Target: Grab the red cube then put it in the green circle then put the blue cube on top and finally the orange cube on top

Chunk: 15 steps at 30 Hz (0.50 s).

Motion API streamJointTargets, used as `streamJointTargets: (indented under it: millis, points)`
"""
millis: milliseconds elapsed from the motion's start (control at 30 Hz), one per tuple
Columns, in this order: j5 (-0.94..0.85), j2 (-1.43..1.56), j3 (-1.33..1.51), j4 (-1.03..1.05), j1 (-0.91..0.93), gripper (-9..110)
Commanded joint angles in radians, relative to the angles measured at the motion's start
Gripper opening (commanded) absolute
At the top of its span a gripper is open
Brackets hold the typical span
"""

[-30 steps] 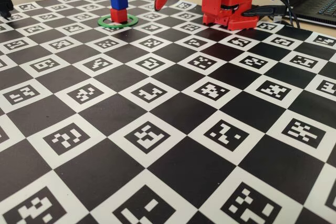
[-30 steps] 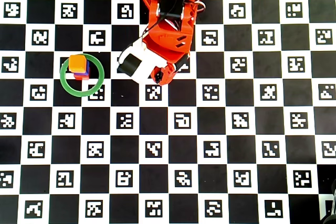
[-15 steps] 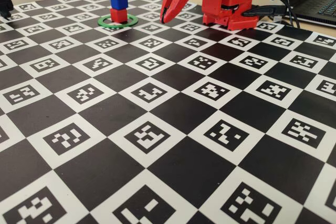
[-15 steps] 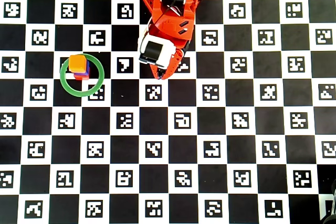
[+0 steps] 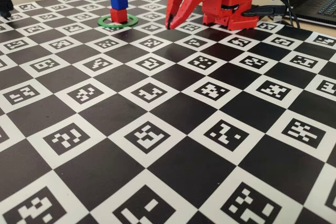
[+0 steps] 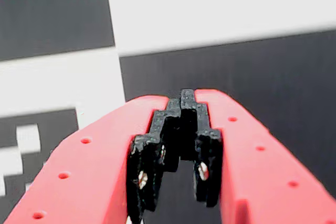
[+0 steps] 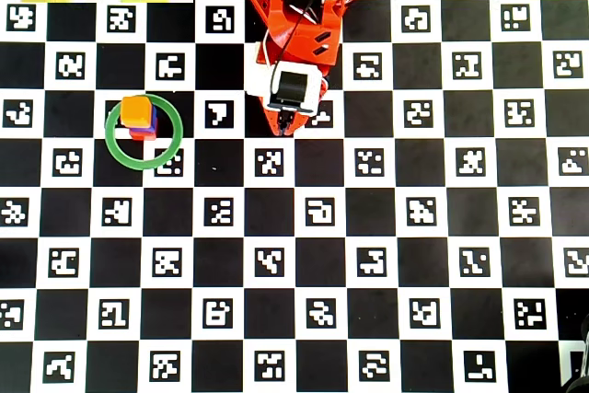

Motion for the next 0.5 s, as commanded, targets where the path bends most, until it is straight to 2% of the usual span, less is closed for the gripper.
streamJointTargets:
  millis: [0, 467]
  points:
    - [0.041, 0.049, 0.057, 0.101, -0.002, -5]
    - [0.052, 0.049, 0.057, 0.1, -0.003, -5]
